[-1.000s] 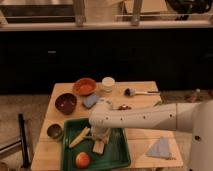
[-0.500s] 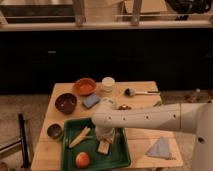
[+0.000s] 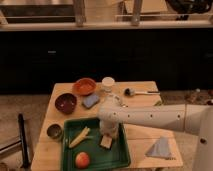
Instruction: Wipe tray with eraser
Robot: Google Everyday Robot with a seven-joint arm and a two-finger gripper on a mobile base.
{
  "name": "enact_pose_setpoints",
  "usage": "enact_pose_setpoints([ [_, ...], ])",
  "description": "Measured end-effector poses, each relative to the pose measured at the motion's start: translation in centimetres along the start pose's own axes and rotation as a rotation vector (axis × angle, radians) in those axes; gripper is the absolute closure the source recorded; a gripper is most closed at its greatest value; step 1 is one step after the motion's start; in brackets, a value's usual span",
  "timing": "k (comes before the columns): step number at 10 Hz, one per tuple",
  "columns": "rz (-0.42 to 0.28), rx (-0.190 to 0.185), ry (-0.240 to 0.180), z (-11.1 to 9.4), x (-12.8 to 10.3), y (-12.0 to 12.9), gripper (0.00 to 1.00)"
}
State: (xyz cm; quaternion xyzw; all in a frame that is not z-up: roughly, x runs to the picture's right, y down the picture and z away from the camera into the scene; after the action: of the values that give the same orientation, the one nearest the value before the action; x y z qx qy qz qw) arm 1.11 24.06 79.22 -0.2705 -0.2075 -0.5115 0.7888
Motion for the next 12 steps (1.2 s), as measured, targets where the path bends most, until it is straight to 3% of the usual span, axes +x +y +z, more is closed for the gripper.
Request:
enact_pose_setpoints([
  [3, -0.002, 0.026, 0.002, 0.8, 0.4, -1.6, 0.95],
  [7, -0.072, 0.055, -0.01, 1.1, -1.1, -4.0, 0.95],
  [12, -0.154, 0.04, -0.013, 1.0, -4.4, -3.4, 0.95],
])
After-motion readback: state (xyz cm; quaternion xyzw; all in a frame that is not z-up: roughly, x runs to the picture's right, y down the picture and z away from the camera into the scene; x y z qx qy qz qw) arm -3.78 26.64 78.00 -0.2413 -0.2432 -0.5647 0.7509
